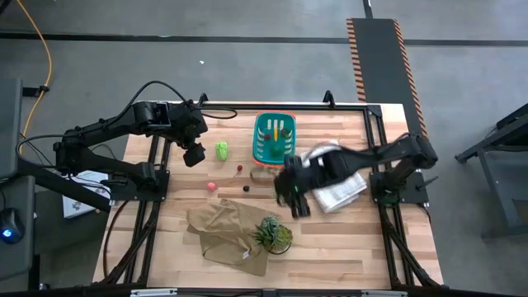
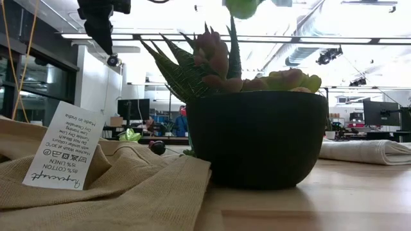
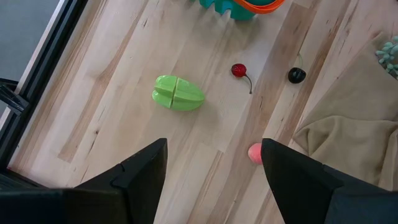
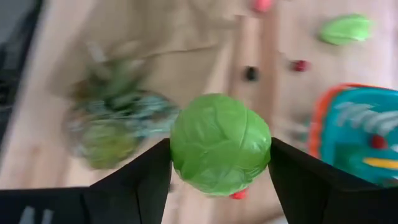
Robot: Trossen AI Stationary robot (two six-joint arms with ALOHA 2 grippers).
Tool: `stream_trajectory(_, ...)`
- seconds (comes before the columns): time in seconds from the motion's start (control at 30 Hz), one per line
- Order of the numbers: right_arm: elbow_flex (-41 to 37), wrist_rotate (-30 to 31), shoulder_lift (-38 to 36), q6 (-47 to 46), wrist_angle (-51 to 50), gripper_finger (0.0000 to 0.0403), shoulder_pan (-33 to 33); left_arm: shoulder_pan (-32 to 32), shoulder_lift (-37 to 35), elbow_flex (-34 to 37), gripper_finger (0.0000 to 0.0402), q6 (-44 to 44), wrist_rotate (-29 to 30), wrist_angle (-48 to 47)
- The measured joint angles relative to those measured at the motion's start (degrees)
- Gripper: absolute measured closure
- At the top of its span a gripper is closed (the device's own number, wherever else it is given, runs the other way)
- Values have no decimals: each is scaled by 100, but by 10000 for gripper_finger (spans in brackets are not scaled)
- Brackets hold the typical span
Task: Pick and placing Produce into tupperware
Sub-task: Put the green cabbage into the green basket
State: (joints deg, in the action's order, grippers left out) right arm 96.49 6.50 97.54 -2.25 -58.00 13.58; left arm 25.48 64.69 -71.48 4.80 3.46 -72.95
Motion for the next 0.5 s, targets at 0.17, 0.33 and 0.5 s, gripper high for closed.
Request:
stream_trajectory(0.17, 0, -29, 0, 405, 102, 176, -1008, 2, 0, 0, 153, 0, 0, 1)
stream_trajectory(0.33, 2, -245, 51, 801, 538, 176, -2053, 1, 0, -1, 153, -1, 0, 0)
stream_trajectory(0.5, 4, -936, 425, 963, 930, 176, -2962, 0, -2, 0, 153, 0, -1, 1)
